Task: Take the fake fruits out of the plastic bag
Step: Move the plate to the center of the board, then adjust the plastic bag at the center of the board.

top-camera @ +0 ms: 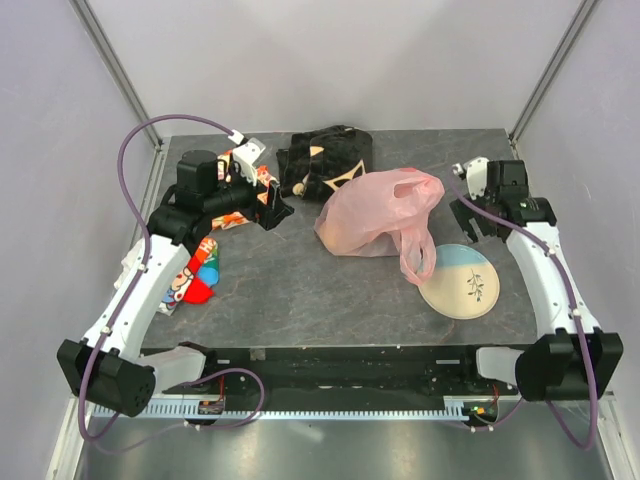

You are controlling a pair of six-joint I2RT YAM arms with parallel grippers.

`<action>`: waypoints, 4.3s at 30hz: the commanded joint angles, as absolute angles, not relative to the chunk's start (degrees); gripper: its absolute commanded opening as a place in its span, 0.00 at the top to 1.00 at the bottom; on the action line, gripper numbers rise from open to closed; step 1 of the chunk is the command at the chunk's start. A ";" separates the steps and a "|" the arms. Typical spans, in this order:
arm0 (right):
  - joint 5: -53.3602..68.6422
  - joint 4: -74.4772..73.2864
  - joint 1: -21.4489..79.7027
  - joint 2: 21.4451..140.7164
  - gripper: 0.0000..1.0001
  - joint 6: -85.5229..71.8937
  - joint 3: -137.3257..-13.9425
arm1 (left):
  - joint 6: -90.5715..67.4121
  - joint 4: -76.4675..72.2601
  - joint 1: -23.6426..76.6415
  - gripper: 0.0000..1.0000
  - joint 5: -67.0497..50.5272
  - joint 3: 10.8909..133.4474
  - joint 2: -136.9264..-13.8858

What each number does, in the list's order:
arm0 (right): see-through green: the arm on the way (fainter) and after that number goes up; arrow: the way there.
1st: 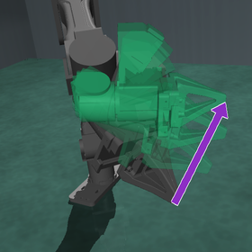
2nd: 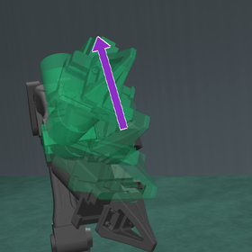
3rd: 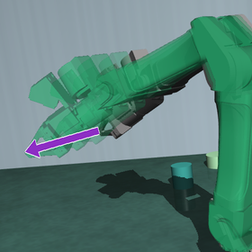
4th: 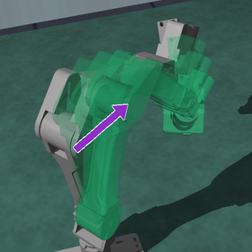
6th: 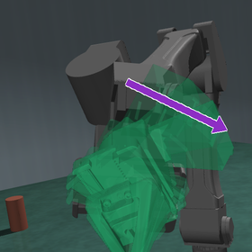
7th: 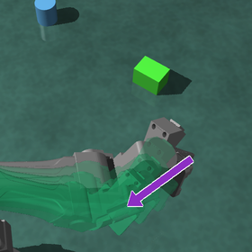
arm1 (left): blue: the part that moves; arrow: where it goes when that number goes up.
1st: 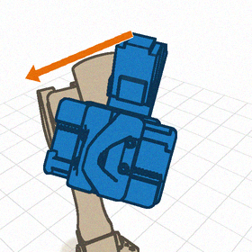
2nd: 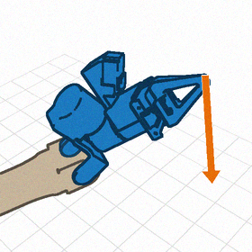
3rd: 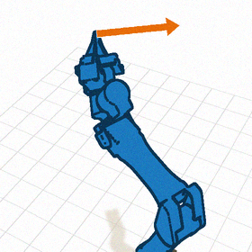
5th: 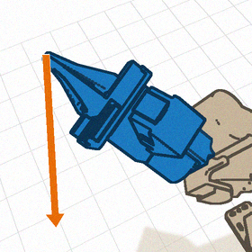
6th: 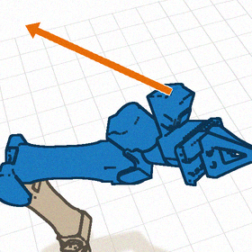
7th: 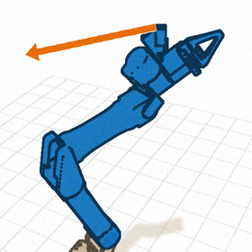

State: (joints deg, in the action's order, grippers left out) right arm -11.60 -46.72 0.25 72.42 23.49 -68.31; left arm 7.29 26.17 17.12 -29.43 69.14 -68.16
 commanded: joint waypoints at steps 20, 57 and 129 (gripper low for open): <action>6.68 -64.95 -4.67 76.54 1.00 69.59 -60.47 | 4.31 25.93 11.35 0.04 -30.94 61.70 -60.56; 8.00 -51.50 35.23 100.45 1.00 84.29 -59.14 | 2.55 23.64 -6.15 0.04 -34.81 57.04 -55.37; 27.24 -45.00 12.15 100.10 0.77 -10.46 -88.48 | 19.60 23.30 38.33 0.98 -16.00 91.57 -92.01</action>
